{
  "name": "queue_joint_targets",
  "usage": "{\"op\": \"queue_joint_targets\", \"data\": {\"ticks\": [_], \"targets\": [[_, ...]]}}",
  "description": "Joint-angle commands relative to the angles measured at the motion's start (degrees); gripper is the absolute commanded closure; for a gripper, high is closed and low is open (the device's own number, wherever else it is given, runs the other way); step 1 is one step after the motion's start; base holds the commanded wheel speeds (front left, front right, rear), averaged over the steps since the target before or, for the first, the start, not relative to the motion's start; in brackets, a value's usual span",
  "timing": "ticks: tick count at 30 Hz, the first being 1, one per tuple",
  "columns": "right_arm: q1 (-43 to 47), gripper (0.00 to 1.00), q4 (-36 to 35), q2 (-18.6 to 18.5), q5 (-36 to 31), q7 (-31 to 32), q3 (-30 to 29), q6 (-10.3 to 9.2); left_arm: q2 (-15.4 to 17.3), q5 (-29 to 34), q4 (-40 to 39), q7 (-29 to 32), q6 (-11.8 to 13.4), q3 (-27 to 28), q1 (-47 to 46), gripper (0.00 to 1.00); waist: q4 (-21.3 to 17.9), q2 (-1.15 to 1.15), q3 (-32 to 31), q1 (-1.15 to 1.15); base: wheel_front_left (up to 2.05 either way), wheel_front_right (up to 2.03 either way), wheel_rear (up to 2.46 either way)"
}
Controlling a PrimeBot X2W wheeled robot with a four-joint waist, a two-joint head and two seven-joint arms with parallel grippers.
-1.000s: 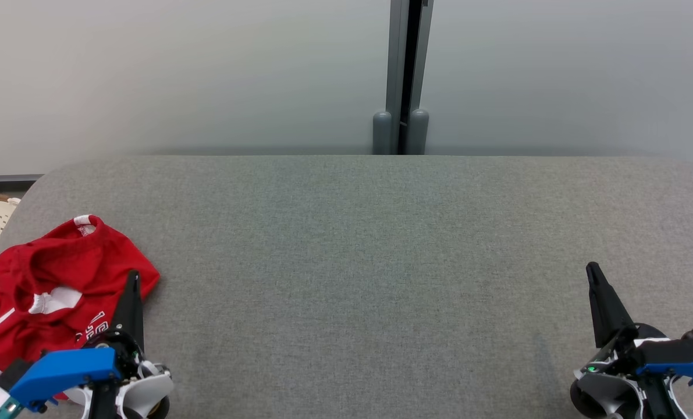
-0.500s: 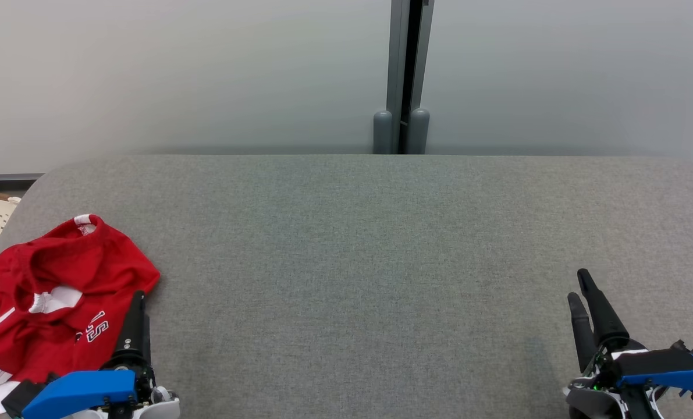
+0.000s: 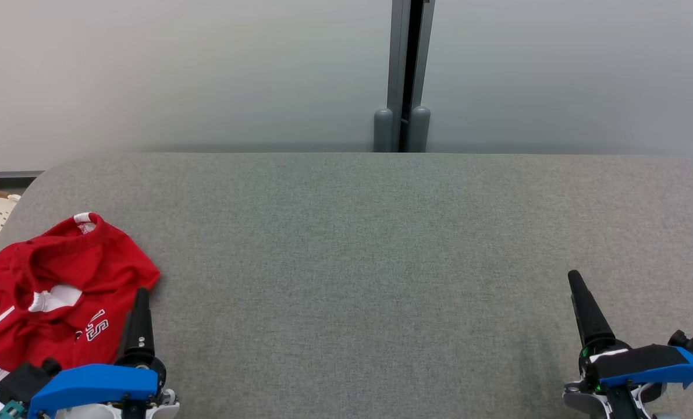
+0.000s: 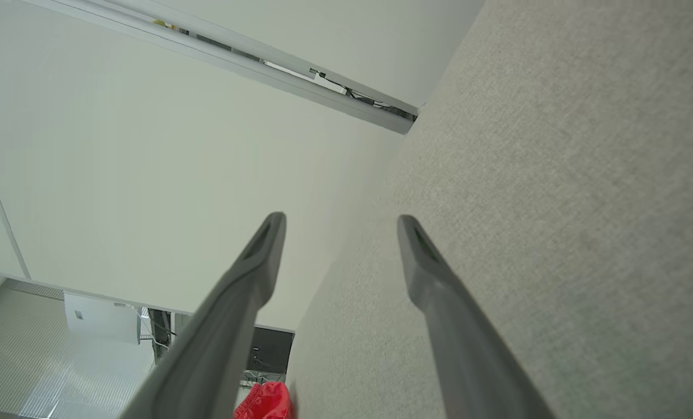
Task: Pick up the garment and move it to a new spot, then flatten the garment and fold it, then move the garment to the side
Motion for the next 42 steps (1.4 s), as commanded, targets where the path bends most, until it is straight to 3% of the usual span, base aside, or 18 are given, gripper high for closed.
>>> {"op": "queue_joint_targets", "data": {"ticks": [1, 21, 42], "targets": [[-2.1, 0.00, -0.5, -0.4, -2.1, -0.7, 0.1, 0.07, 0.7, 2.5, -0.6, -0.5, 0.1, -0.3, -1.6, 0.00, 0.0, 0.00, 0.0, 0.00, 0.00, 0.00, 0.00], [-3.0, 0.00, 3.3, -0.6, -19.4, -4.8, 2.2, 0.09, 0.7, 21.3, 0.5, -4.7, 0.7, -1.5, -1.1, 0.00, 0.1, 0.00, 1.0, 0.00, 0.00, 0.00, 0.00], [-1.0, 0.00, 7.4, 0.0, -36.2, -8.4, 4.0, 0.11, 0.4, 36.2, 2.2, -8.3, 1.0, -2.5, 1.9, 0.00, 0.1, 0.00, 0.2, 0.00, 0.00, 0.00, 0.00]]}}
